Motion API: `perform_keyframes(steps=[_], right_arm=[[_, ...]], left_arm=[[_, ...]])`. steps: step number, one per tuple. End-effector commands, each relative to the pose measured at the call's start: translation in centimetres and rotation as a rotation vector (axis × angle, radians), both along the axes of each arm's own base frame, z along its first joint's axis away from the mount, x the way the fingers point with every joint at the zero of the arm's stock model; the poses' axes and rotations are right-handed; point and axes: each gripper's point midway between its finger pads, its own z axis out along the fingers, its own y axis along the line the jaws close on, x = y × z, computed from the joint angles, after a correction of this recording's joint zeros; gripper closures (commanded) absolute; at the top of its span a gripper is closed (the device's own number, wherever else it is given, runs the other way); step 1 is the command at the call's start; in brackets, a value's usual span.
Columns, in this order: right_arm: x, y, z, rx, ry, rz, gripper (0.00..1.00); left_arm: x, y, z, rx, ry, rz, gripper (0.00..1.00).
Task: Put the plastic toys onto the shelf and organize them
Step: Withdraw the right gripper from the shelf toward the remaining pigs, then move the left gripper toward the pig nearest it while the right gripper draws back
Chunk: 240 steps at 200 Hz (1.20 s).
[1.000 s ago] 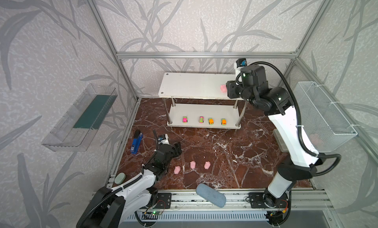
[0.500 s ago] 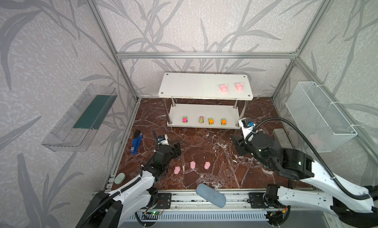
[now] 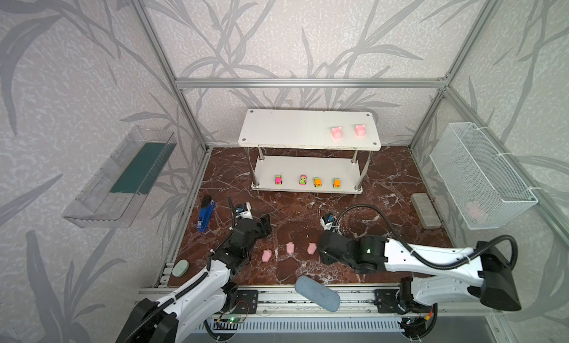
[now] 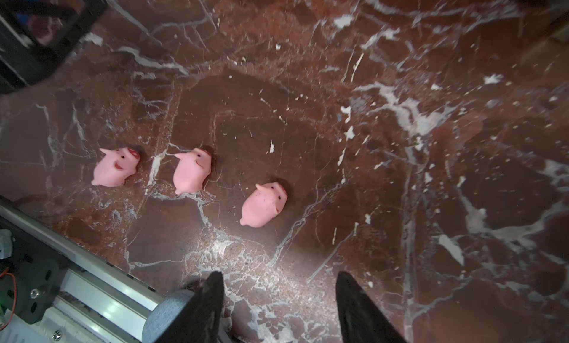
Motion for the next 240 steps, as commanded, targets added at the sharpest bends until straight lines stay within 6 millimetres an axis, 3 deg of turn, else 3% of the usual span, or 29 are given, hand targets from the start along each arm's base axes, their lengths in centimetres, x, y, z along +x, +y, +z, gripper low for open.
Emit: perform_keyframes(steps=[1, 49, 88, 146, 169, 195, 240], right_arm=[[-0.9, 2.5, -0.2, 0.041, 0.102, -0.016, 0.39], [-0.6, 3.6, -2.7, -0.039, 0.188, -0.013, 0.37], [-0.2, 2.9, -3.4, -0.049, 0.239, -0.034, 0.37], [1.0, -1.9, -3.5, 0.0, 0.222, -0.16, 0.37], [0.9, -1.7, -3.9, 0.069, 0.228, -0.154, 0.37], [0.7, -2.0, -4.6, 0.016, 0.262, -0.159, 0.37], [1.9, -6.9, -4.4, -0.016, 0.204, -0.321, 0.37]], left_arm=[[-0.4, 0.5, -0.3, -0.003, 0.01, 0.018, 0.24], [-0.5, 0.2, -0.3, -0.013, 0.012, 0.005, 0.24], [-0.5, -0.7, -0.3, -0.04, 0.016, -0.035, 0.24], [-1.8, -4.6, 1.6, -0.001, 0.033, -0.229, 0.25], [-2.3, -5.4, 1.8, 0.033, 0.02, -0.248, 0.25], [-2.7, -7.3, 1.7, 0.019, 0.02, -0.343, 0.26], [-5.7, -11.9, 2.0, 0.094, 0.073, -0.587, 0.28]])
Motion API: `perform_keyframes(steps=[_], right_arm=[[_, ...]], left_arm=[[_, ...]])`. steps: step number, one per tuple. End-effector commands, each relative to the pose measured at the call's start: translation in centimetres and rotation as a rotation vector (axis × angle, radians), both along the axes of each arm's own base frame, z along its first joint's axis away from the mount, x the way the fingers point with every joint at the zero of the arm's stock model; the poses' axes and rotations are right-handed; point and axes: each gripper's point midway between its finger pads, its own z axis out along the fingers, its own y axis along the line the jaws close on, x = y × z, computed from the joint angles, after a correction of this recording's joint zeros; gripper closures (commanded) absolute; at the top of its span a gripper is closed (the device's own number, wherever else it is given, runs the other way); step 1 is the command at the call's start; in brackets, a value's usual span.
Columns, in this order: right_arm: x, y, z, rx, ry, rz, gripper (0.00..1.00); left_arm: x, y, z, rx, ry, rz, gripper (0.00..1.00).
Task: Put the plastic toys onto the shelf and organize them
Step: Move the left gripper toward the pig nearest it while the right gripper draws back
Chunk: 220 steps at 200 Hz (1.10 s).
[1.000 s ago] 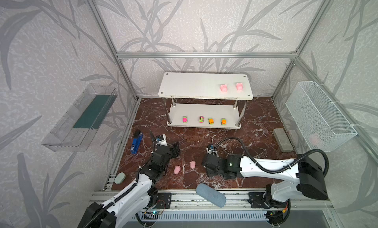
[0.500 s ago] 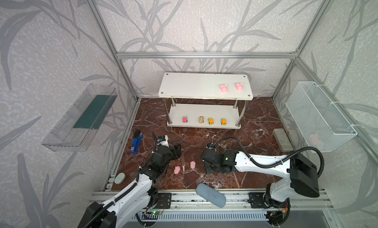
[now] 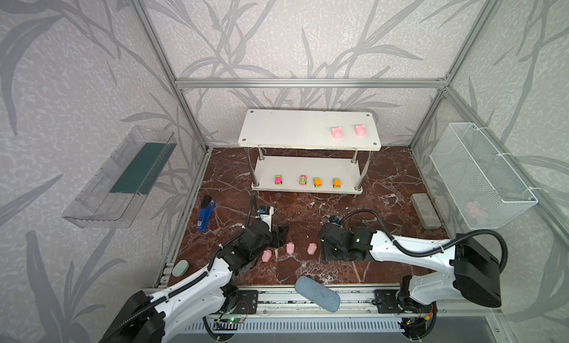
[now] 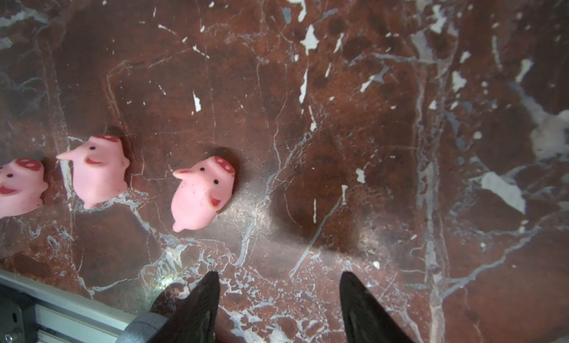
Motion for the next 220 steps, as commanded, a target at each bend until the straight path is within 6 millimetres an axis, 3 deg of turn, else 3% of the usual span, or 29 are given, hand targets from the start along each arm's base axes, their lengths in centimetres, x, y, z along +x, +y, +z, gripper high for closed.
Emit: perform_keyframes(steps=[1, 48, 78, 98, 155, 220], right_arm=[[0.9, -3.9, 0.4, -0.034, -0.035, -0.127, 0.37], [2.4, -12.8, 1.9, 0.017, -0.161, -0.388, 0.38], [2.8, -16.2, 3.5, 0.031, -0.216, -0.442, 0.38], [2.9, -16.9, 3.3, 0.033, -0.208, -0.443, 0.38], [2.8, -16.2, 1.5, 0.087, -0.184, -0.434, 0.38], [2.3, -17.3, 1.5, 0.104, -0.202, -0.449, 0.38]], left_arm=[[-1.3, -2.2, 1.3, 0.029, -0.007, -0.129, 0.28], [-5.4, -5.0, 0.2, 0.118, 0.066, -0.315, 0.32], [-7.6, -6.6, -1.5, 0.207, 0.152, -0.425, 0.32], [-8.3, -7.9, -2.1, 0.249, 0.166, -0.464, 0.32], [-8.4, -11.2, -3.6, 0.273, 0.201, -0.498, 0.31], [-6.7, -11.8, -5.0, 0.335, 0.199, -0.437, 0.31]])
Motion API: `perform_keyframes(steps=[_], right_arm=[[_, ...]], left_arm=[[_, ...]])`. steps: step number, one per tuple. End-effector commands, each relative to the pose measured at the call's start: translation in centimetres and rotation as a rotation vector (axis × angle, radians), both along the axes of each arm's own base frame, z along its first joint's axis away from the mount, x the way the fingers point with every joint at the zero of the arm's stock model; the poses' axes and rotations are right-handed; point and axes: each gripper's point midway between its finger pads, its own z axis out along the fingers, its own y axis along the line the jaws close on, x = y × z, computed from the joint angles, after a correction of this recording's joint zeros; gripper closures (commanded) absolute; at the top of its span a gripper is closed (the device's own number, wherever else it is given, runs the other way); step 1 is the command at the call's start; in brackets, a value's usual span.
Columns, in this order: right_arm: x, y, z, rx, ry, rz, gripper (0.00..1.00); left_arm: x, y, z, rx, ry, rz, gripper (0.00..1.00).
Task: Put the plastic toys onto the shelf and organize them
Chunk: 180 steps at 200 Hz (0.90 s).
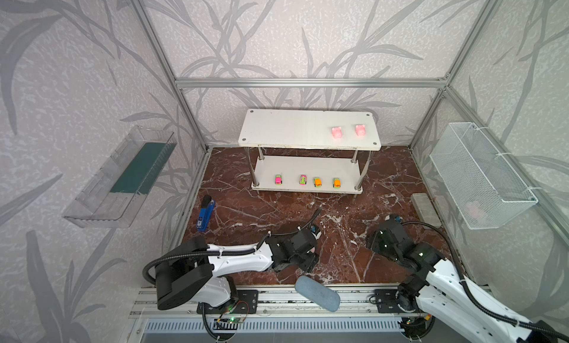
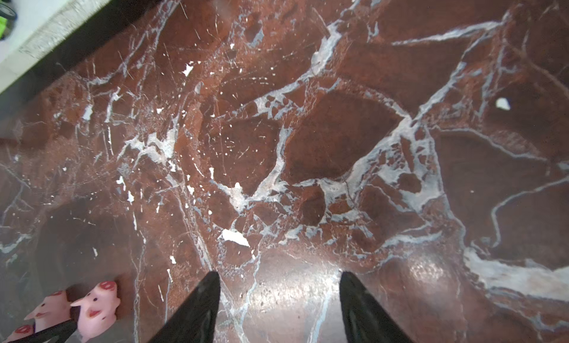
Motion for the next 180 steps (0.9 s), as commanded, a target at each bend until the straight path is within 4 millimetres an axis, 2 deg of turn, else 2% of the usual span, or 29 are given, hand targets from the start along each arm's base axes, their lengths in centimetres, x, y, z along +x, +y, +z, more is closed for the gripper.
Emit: perform_keyframes(steps=[1, 29, 64, 120, 180], right_arm=[[-0.2, -0.4, -0.2, -0.003, -0.002, 0.006, 0.38], [-0.2, -0.5, -0.5, 0.011, 0.005, 0.007, 0.38], [0.0, -0.3, -0.7, 0.017, 0.009, 0.014, 0.38], [0.5, 0.2, -1.3, 0.03, 0.023, 0.028, 0.38], [0.8, 0.4, -2.0, 0.045, 0.042, 0.033, 0.38]], left_arm=[[1.2, -0.9, 0.7, -0.004, -0.041, 0.022, 0.31], [1.7, -1.2, 0.2, 0.011, -0.048, 0.039, 0.32], [2.2, -1.1, -0.5, 0.03, -0.053, 0.071, 0.38], [3.5, -0.6, -0.2, 0.064, -0.106, 0.116, 0.46], [3.6, -1.0, -0.8, 0.08, -0.098, 0.101, 0.52]])
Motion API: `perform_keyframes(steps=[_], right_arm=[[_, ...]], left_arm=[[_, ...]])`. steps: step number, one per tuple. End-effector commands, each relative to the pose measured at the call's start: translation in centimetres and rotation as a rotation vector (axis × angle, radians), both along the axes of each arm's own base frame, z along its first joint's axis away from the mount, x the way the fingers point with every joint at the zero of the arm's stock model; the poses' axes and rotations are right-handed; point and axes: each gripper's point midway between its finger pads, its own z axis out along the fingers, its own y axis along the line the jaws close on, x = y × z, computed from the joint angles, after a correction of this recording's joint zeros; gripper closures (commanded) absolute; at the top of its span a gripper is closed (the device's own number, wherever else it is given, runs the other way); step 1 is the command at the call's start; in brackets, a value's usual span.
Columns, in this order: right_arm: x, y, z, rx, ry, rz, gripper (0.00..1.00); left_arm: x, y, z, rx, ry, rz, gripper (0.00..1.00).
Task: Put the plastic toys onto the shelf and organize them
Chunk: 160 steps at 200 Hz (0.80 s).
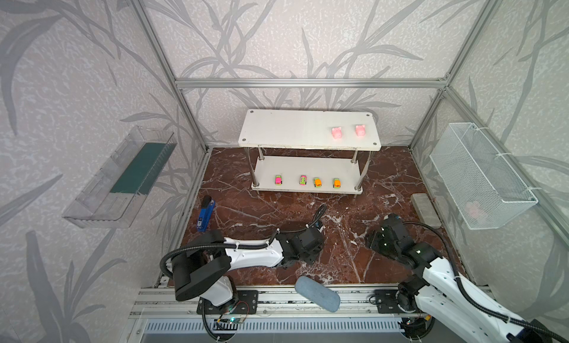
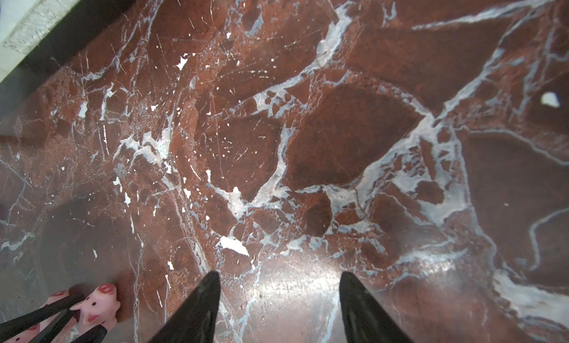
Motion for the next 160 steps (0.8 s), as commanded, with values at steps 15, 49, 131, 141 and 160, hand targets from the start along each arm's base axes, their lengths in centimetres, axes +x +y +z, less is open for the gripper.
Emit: perform_keyframes(steps=[15, 49, 131, 141, 160], right_arm=[[0.1, 0.2, -0.6, 0.013, 0.005, 0.014, 0.38], [0.2, 0.2, -1.0, 0.025, 0.012, 0.013, 0.38], [0.4, 0.3, -1.6, 0.04, 0.022, 0.011, 0.38], [0.4, 0.3, -1.6, 0.041, 0.023, 0.01, 0.38], [0.5, 0.3, -1.5, 0.043, 0.021, 0.009, 0.38]], left_arm=[[0.6, -0.3, 0.1, 0.017, -0.014, 0.005, 0.52], [0.4, -0.2, -0.2, 0.031, -0.004, 0.002, 0.53], [0.3, 0.0, -0.1, 0.049, 0.009, 0.004, 0.67], [0.4, -0.1, 0.0, 0.046, 0.01, 0.004, 0.68], [0.5, -0.5, 1.2, 0.034, 0.006, 0.006, 0.7]])
